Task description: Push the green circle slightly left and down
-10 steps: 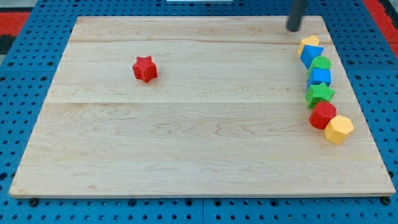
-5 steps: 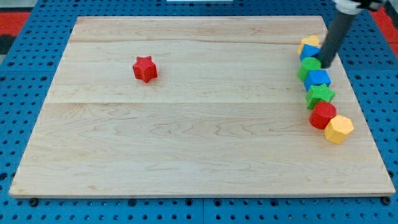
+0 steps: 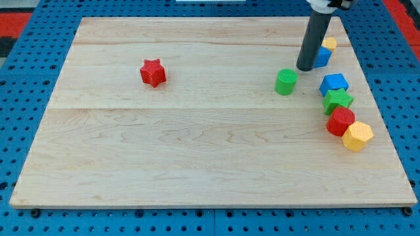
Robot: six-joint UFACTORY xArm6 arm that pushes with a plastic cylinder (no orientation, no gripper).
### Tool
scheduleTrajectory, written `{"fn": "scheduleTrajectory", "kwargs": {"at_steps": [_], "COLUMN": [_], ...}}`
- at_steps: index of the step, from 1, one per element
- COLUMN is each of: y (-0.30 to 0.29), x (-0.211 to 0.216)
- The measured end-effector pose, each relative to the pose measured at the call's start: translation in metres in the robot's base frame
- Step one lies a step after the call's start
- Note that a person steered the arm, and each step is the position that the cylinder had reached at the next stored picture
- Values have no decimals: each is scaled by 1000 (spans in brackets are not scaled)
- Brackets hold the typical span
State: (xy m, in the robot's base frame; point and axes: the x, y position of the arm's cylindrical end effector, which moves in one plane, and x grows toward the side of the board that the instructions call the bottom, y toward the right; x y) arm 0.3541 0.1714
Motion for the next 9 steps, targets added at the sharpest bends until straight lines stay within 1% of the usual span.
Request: {"fn": "scheduleTrajectory", "kwargs": {"at_steps": [1, 2, 3, 4, 5, 6, 7, 8, 9], "y": [-19, -57, -103, -84, -77, -85, -62, -40, -41], "x": [19, 32, 32, 32, 46, 66, 73, 92, 125]}}
